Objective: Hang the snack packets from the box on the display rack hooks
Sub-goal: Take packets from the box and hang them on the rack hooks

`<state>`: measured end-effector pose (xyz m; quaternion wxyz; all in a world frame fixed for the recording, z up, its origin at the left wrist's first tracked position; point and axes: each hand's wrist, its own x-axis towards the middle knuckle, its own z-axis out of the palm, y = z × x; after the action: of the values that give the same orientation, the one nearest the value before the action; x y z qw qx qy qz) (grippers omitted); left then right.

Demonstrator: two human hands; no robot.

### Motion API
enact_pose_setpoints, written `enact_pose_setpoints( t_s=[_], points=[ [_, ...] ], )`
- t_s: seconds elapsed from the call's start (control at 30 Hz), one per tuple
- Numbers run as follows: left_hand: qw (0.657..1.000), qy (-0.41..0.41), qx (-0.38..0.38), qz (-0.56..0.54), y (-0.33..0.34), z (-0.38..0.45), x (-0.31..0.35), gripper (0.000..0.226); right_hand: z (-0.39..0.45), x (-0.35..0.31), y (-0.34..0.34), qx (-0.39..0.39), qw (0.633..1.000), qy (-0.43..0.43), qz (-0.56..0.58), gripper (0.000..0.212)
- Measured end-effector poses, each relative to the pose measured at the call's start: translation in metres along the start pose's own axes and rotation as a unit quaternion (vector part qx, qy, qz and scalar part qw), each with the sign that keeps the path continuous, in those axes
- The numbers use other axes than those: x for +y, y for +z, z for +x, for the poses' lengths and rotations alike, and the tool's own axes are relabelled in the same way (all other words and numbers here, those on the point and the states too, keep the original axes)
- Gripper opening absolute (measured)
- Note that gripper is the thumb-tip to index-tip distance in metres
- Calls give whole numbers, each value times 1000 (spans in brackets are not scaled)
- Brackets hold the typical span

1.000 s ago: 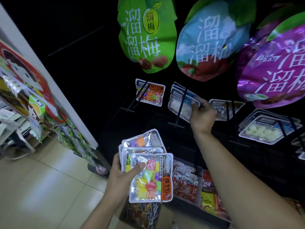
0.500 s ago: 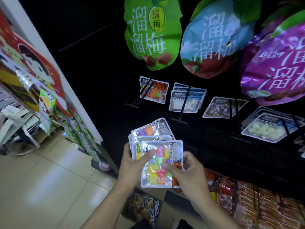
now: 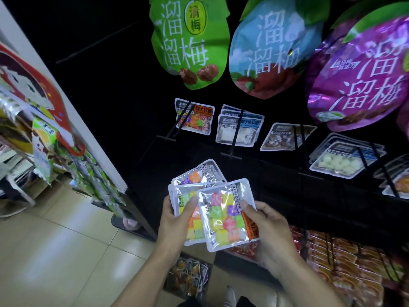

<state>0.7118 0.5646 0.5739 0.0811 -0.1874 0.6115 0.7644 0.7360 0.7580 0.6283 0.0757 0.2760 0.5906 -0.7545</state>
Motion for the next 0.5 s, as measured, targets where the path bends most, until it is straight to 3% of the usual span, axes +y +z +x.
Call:
enact_pose_setpoints(
  t_s=[0.17, 0.33, 0.5],
  points=[
    [1000, -2, 16, -12, -4, 1, -1, 56, -18, 10, 5, -45, 999, 8, 5, 58],
    [999, -18, 33, -12, -26, 5, -7, 38, -19, 3, 20, -28, 999, -33, 33, 38],
    [996, -46, 60, -39, -55, 3, -25, 27, -13, -7, 45, -39, 998, -21, 34, 20]
  ],
)
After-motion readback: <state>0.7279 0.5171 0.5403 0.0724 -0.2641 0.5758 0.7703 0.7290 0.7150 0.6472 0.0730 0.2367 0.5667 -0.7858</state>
